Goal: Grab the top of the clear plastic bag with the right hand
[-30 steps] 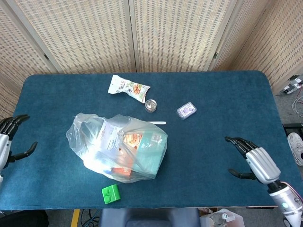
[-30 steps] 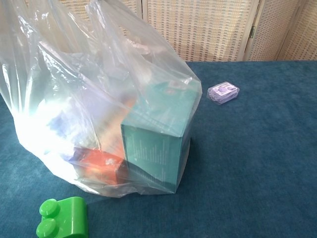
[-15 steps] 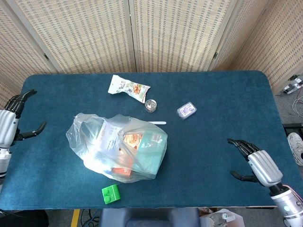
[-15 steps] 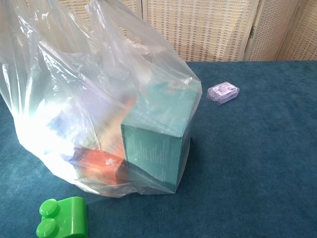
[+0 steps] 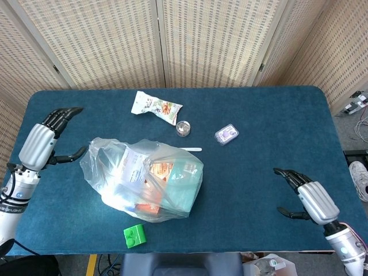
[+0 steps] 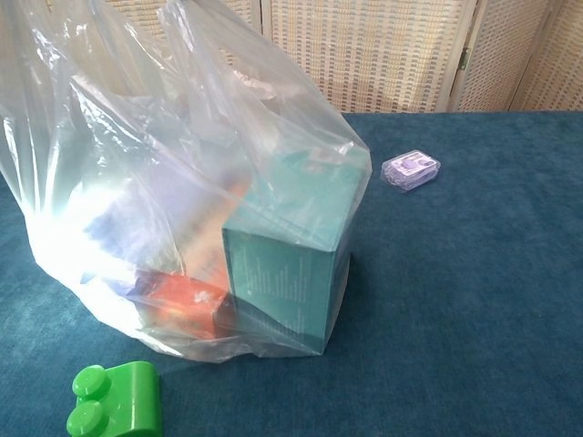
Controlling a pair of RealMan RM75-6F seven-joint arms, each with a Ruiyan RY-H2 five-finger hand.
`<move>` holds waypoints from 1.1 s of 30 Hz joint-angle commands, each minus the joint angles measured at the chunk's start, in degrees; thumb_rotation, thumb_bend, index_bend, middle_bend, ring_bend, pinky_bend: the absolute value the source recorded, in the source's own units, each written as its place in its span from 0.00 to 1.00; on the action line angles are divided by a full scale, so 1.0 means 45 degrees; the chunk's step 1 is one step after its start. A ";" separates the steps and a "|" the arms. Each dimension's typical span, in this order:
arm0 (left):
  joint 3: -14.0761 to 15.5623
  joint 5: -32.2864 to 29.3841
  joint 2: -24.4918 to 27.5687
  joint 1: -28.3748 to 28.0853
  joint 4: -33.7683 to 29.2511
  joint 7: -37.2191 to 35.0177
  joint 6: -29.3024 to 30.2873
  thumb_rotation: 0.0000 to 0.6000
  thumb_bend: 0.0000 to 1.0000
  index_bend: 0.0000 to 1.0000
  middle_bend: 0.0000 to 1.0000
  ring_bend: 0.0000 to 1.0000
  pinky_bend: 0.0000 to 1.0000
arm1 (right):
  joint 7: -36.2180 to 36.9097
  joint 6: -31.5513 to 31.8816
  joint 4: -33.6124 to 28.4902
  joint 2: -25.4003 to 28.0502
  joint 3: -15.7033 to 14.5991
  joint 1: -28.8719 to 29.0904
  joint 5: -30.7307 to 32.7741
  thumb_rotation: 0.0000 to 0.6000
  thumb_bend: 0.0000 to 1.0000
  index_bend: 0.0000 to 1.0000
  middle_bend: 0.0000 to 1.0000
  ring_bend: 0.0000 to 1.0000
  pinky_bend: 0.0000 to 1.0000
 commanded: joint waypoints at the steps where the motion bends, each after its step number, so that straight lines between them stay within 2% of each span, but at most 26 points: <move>1: 0.0015 0.0104 0.0034 -0.0263 -0.0309 -0.0339 -0.0144 1.00 0.25 0.17 0.13 0.15 0.13 | 0.0088 -0.0028 0.0032 -0.0007 -0.0021 0.0006 0.0026 1.00 0.20 0.09 0.19 0.14 0.26; 11: 0.0077 0.0477 0.0011 -0.0888 -0.1198 -0.0576 -0.0192 1.00 0.25 0.33 0.18 0.17 0.13 | 0.0309 0.0078 0.0289 -0.0196 -0.0040 -0.0052 0.0087 1.00 0.20 0.09 0.19 0.14 0.26; 19: 0.0197 0.0372 -0.0014 -0.1210 -0.1810 -0.0535 -0.0490 1.00 0.25 0.51 0.22 0.19 0.13 | 0.0376 0.0060 0.0348 -0.0229 -0.0031 0.0019 0.0028 1.00 0.20 0.09 0.19 0.14 0.26; 24: 0.0118 0.0354 -0.0161 -0.1230 -0.1916 -0.0458 -0.0103 1.00 0.25 0.61 0.28 0.23 0.13 | 0.0590 -0.0063 0.0296 -0.0224 -0.0027 0.0249 -0.0241 1.00 0.20 0.09 0.19 0.14 0.26; 33: -0.0077 -0.0127 -0.0102 -0.1095 -0.2550 -0.0390 0.0309 1.00 0.32 0.73 0.35 0.26 0.14 | 0.1148 -0.0462 0.0292 -0.0282 -0.0098 0.0857 -0.0861 1.00 0.20 0.09 0.19 0.14 0.26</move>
